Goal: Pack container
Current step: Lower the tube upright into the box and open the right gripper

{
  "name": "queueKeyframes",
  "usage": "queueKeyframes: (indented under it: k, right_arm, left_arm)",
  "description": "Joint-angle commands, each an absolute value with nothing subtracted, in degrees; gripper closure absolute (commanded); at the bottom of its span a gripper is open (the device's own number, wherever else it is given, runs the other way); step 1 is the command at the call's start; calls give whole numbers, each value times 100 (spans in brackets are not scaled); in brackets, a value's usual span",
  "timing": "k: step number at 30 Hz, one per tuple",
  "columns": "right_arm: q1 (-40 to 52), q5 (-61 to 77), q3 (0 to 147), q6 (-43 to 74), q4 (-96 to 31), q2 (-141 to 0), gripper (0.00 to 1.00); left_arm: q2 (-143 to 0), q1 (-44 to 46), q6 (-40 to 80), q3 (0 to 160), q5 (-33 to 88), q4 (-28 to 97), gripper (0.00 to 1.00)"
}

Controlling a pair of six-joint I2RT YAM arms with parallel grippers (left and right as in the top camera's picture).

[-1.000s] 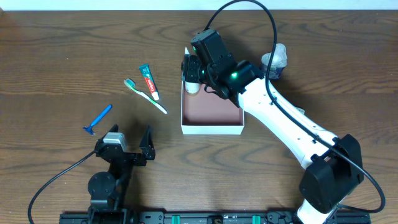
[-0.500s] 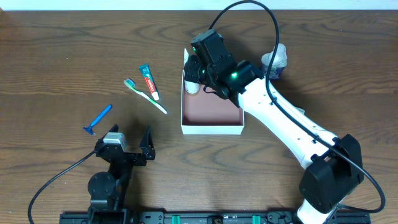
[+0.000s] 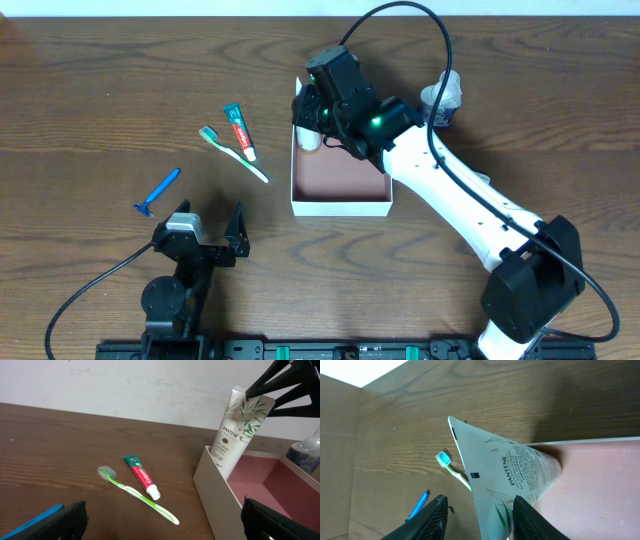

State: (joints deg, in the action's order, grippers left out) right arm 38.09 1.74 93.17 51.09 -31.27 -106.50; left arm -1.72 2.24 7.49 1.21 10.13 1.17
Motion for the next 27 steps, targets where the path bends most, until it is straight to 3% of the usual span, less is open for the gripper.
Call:
queueKeyframes:
  k: [1, 9, 18, 22, 27]
  right_arm:
    - [3918, 213, 9402, 5306, -3098, -10678, 57]
    - [3918, 191, 9402, 6003, -3120, -10678, 62]
    - [3861, -67, 9402, 5511, -3151, -10678, 59]
    - [3754, -78, 9417, 4869, -2989, -10589, 39]
    - [3673, 137, 9668, 4237, -3033, -10353, 23]
  left_arm:
    - [-174, 193, 740, 23, 1072, 316, 2]
    - [-174, 193, 740, 23, 1072, 316, 2]
    - [-174, 193, 740, 23, 1072, 316, 2]
    - [-174, 193, 740, 23, 1072, 316, 2]
    - [-174, 193, 740, 23, 1072, 316, 2]
